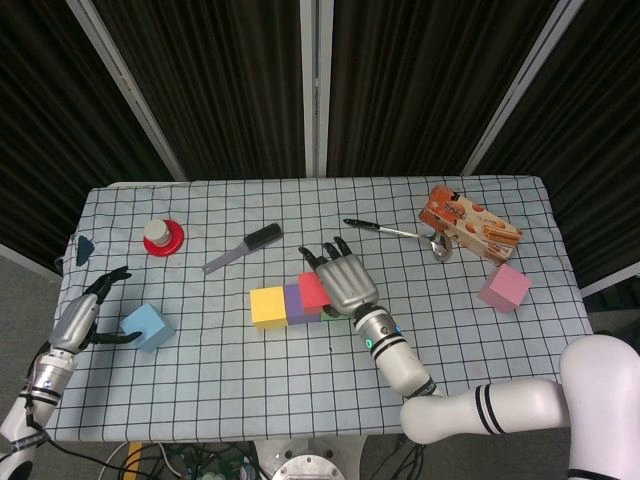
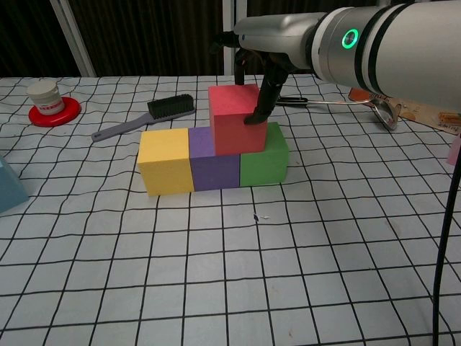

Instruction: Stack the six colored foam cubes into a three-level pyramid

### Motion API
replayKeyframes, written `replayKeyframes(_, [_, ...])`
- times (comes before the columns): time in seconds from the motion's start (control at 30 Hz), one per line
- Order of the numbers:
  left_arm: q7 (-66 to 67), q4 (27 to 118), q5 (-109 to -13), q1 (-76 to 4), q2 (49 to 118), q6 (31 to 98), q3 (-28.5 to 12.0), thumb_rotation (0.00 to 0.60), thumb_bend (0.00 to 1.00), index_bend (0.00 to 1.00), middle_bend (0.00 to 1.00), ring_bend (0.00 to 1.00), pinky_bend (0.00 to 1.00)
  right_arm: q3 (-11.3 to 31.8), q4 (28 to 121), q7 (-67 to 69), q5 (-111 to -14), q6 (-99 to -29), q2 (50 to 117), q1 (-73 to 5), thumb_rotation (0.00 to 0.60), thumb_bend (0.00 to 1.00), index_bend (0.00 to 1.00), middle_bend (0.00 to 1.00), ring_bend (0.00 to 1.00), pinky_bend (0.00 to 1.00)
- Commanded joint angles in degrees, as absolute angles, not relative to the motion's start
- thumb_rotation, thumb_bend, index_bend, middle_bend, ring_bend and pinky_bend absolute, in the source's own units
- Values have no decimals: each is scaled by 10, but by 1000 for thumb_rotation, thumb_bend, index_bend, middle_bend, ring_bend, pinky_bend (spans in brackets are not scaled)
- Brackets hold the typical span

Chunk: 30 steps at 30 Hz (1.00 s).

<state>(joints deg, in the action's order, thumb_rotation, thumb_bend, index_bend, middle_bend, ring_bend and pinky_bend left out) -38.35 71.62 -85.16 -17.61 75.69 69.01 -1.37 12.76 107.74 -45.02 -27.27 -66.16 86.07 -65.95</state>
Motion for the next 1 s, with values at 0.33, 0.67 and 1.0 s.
replayKeyframes(0.33, [-380,720,-854,-176,755,692,-12,600,19,61,120,58,120,125,1078,-428,-294,-644,850,-650,600,59,0,72,0,0])
replayKeyframes(0.67, [-368,744,-870,-182,765,691,-4,600,18,61,120,58,120,134,1102,-386,-335,-659,821,-624,600,60,0,52,0,0])
replayKeyframes(1.0, [-249,830,-814,-194,763,653,-20,600,0,60,120,42,120,161,1156,-298,-414,-692,719,-556,600,59,0,19,0,0])
